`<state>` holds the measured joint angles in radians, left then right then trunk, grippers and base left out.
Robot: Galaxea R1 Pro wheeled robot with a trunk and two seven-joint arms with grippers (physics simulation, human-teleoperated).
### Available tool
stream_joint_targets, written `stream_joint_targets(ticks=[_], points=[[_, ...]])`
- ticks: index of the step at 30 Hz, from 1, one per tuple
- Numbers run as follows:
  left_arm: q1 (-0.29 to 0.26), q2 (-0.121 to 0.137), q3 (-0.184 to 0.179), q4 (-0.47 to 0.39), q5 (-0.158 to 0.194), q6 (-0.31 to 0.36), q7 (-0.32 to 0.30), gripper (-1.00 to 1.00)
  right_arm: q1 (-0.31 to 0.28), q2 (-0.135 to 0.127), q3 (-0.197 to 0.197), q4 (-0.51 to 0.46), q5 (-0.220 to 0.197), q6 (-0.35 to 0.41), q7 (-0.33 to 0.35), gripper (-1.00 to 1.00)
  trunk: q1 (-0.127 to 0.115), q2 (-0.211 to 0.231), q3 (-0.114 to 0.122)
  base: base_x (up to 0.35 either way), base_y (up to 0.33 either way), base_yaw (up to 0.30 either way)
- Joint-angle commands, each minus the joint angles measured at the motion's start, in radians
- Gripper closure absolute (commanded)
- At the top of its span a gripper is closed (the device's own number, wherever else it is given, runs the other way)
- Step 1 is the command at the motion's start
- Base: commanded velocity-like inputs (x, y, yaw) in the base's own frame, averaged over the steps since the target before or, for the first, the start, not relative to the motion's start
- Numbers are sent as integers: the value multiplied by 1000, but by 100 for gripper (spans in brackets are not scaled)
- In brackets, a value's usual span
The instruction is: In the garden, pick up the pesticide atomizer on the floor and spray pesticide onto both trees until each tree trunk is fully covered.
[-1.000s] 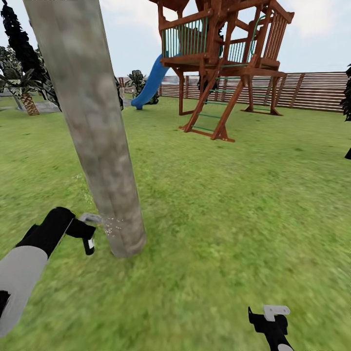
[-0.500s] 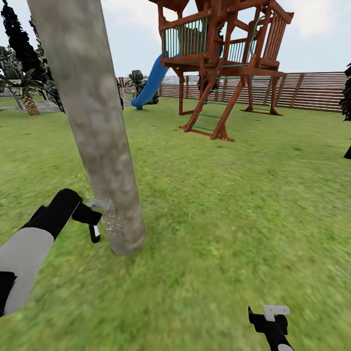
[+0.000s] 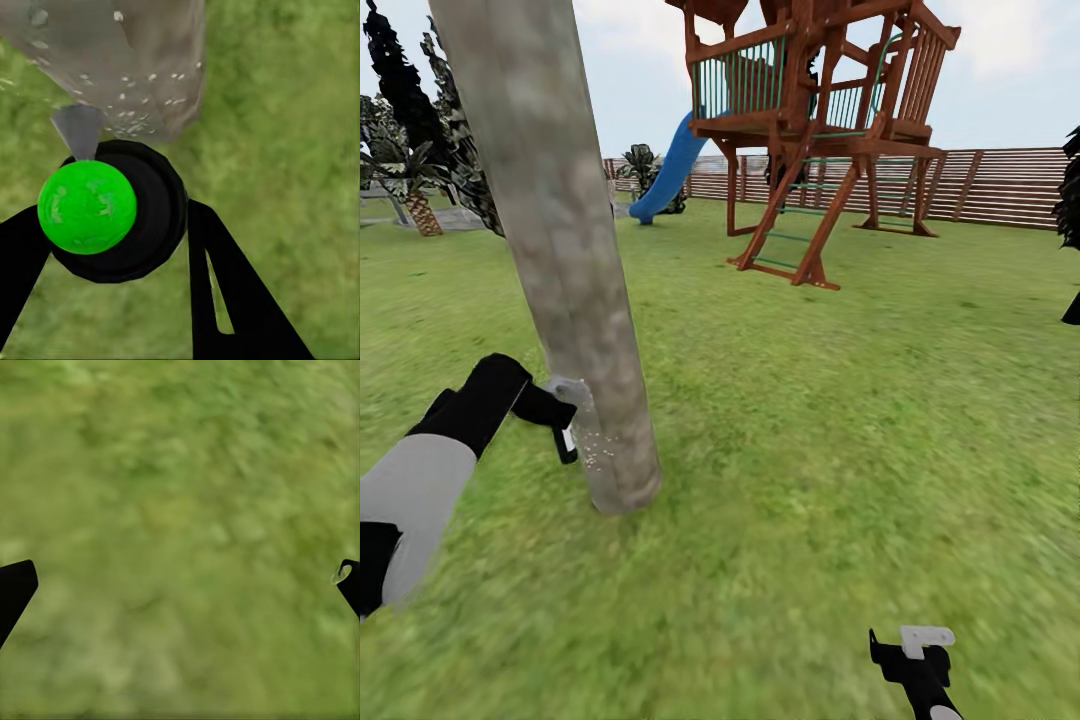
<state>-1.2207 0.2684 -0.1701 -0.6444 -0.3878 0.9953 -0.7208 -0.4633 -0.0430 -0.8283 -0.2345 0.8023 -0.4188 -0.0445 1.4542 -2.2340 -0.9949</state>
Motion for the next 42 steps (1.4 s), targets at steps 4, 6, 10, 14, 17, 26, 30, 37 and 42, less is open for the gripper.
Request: stream_joint_targets(ticks=[4, 6, 10, 14, 17, 26, 30, 37, 42], points=[[-15, 35, -1, 8, 3, 2, -1, 100, 0, 0, 0, 0, 0, 0, 0, -100, 0, 0, 0, 0, 0, 0], [-25, -20, -4, -4, 2, 8, -5, 100, 0, 0, 0, 0, 0, 0, 0, -100, 0, 0, 0, 0, 0, 0], [-74, -7, -5, 9, 3, 12, -10, 100, 0, 0, 0, 0, 0, 0, 0, -100, 0, 0, 0, 0, 0, 0], [-66, 34, -6, 9, 2, 11, -11, 100, 0, 0, 0, 0, 0, 0, 0, -100, 0, 0, 0, 0, 0, 0], [-60, 32, -54, 9, 3, 12, -11, 100, 0, 0, 0, 0, 0, 0, 0, -100, 0, 0, 0, 0, -224, 0], [-61, 28, -57, 9, 3, 13, -11, 100, 0, 0, 0, 0, -1, 0, 0, -100, 0, 0, 0, 0, -272, 0], [-62, 28, -55, 9, 3, 13, -11, 100, 0, 1, 0, 0, -1, 0, 0, -100, 0, 0, 0, 0, -273, 46], [-60, 33, -58, 11, 2, 13, -10, 100, 0, 2, 1, 0, -1, 0, 0, -100, 0, 0, 0, 0, -273, 240], [-44, 39, -58, 13, -1, 12, -6, 100, 0, 0, 0, 0, 0, 0, 0, -100, 0, 0, 0, 0, -273, 14]])
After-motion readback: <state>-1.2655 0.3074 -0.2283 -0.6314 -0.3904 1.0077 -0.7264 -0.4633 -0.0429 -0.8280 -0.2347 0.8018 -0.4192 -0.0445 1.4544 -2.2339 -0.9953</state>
